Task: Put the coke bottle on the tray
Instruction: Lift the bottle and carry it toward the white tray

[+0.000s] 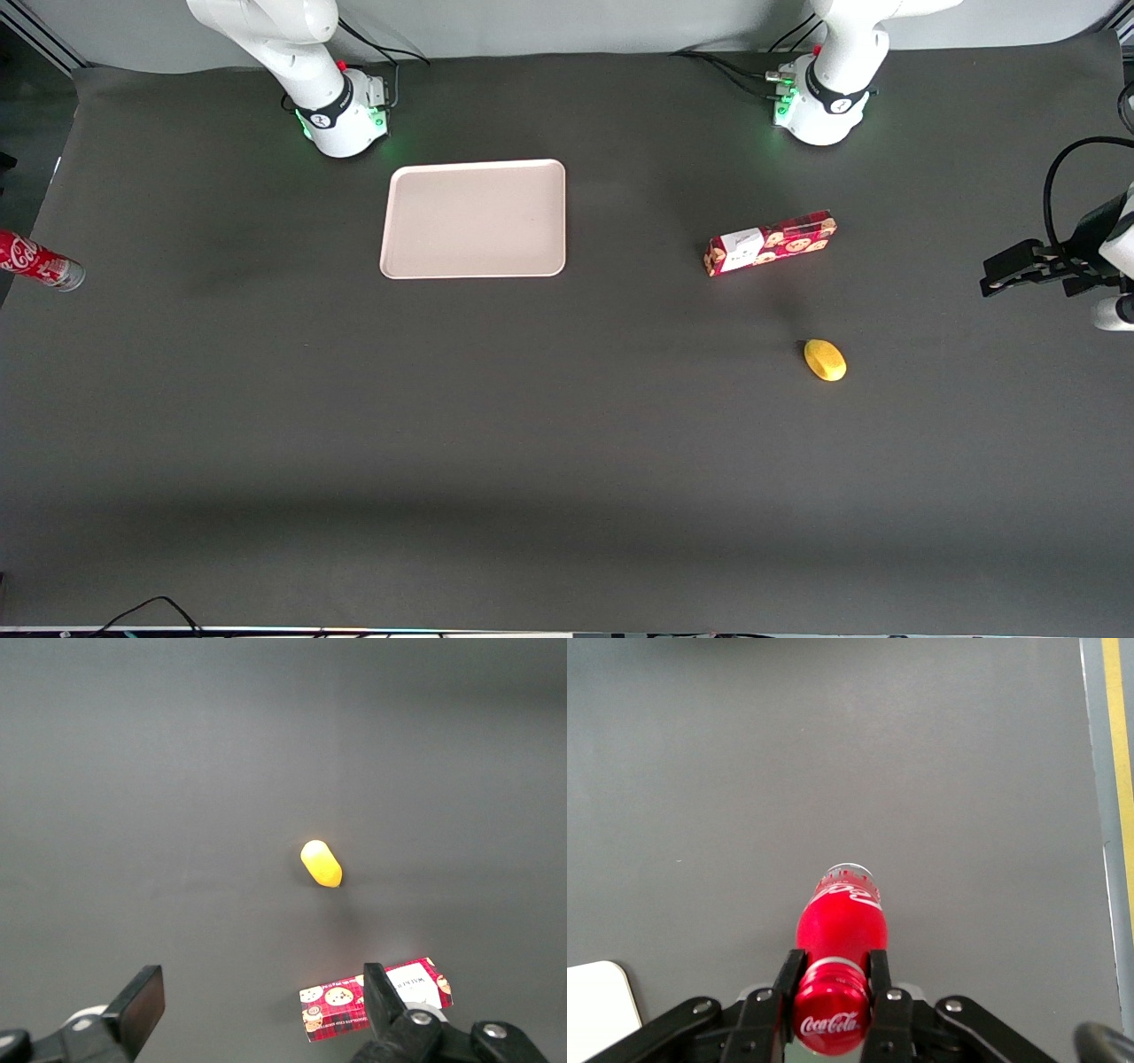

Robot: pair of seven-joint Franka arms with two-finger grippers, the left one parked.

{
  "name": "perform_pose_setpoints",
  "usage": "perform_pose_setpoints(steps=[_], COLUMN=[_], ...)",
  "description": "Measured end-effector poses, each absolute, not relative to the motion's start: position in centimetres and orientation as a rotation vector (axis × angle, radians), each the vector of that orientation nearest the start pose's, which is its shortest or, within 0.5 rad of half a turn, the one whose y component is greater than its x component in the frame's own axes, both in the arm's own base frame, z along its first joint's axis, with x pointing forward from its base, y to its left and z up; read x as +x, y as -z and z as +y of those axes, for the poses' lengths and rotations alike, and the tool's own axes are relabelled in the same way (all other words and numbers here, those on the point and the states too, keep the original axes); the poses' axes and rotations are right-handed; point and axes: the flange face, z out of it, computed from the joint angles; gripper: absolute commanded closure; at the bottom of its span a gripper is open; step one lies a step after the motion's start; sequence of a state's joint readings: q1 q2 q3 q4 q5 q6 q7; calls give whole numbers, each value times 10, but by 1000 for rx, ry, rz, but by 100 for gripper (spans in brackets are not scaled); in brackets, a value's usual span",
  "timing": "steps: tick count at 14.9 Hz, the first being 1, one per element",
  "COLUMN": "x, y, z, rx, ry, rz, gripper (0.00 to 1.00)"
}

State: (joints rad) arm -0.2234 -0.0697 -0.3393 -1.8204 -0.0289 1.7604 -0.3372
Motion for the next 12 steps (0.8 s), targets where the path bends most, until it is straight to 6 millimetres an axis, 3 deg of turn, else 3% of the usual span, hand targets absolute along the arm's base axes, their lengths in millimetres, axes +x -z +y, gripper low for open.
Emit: perform_pose_setpoints(steps=[2, 4, 6, 9, 12], x=[461, 469, 476, 487, 484], y=[-552, -543, -538, -539, -530], z=[-282, -248, -196, -96, -12], rx=[-3123, -3110, -3103, -3096, -3034], ry=[-21, -60, -83, -88, -124], rz=[351, 382, 438, 517, 571], gripper=[100, 100, 100, 100, 100])
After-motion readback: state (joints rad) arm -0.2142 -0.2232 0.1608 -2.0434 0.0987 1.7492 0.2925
